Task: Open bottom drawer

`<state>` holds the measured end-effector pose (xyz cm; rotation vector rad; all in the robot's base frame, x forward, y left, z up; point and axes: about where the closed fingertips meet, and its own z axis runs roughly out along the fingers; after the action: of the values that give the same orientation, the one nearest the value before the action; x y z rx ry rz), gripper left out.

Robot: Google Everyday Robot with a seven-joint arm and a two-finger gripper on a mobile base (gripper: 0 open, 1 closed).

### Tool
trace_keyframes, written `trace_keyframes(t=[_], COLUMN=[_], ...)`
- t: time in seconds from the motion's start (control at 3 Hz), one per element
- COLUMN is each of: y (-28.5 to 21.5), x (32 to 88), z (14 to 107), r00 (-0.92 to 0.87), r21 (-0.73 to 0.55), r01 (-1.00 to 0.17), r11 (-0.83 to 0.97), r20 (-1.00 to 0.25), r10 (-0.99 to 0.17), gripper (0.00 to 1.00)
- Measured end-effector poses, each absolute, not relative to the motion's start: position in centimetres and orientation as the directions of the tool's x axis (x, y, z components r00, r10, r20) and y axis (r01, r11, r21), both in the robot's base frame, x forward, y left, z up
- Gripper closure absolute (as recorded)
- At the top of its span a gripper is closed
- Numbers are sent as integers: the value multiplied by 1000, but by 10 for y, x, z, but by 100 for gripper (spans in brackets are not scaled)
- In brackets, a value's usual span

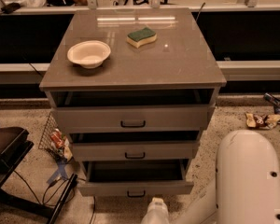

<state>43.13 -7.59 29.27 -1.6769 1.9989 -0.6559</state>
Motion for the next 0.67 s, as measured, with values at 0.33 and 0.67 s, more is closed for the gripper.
trace_keyframes(t=[0.33, 0.67], y=[-81, -72], x=[487, 538], z=[324, 350], r00=[-73, -32], r21=[-673, -690], r01=[-733, -719], r11=[100, 91], r20=[-69, -97], r10=[-995, -995], gripper=[100, 100])
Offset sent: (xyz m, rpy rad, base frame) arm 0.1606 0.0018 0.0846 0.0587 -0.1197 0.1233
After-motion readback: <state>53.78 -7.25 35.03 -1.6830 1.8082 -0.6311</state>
